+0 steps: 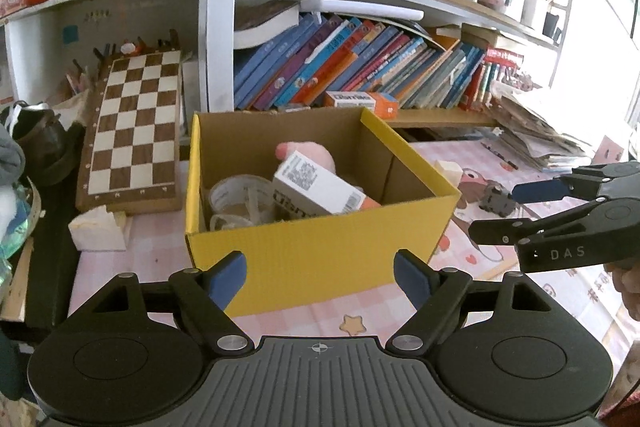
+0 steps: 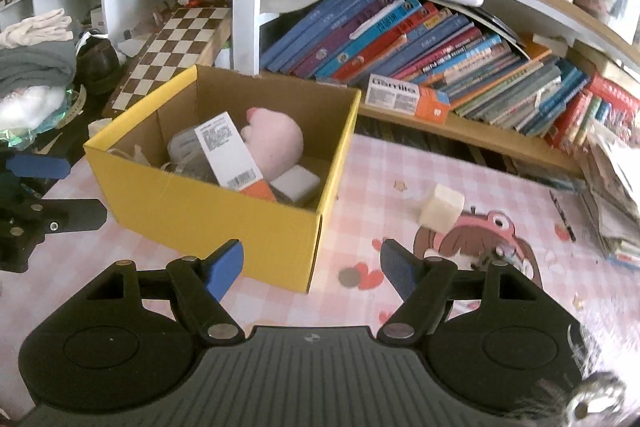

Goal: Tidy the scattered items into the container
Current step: 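Lift both open tools out of the yellow box back over the desk, then move the left tool toward the white cube eraser while the right tool approaches the grey toy car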

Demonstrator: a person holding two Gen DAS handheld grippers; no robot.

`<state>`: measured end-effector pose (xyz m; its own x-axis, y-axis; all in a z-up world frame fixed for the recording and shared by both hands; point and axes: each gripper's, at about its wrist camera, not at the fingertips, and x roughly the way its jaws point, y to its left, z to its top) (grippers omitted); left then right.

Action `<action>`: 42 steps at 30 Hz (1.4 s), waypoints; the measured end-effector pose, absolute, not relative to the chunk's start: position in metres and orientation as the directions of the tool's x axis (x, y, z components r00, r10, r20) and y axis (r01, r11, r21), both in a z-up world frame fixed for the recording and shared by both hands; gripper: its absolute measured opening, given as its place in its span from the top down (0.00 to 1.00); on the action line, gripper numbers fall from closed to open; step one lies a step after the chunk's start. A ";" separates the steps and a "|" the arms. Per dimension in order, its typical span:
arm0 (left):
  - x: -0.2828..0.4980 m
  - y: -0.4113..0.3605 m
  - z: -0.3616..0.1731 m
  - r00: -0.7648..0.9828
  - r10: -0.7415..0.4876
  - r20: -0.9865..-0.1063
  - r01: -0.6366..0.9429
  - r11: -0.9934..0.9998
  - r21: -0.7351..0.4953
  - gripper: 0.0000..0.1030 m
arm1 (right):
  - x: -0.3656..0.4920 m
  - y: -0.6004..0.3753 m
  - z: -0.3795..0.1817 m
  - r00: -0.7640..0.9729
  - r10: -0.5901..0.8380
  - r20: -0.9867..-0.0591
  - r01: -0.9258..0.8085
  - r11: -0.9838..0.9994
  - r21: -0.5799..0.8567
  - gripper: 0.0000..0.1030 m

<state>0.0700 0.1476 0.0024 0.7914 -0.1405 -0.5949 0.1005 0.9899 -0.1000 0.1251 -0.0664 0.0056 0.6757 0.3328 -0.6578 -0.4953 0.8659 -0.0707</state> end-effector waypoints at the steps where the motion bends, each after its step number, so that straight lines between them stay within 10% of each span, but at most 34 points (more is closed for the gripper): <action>1: 0.069 0.146 0.001 0.789 -0.143 -0.598 0.104 0.990 -0.100 0.19 | 0.123 -0.068 0.004 0.674 0.330 -0.661 -0.491 0.869 -0.066 0.28; 42: 0.069 0.060 -0.015 0.716 -0.227 -0.661 0.248 0.967 -0.063 0.18 | 0.086 -0.136 -0.022 0.723 0.159 -0.672 -0.274 0.959 -0.068 0.06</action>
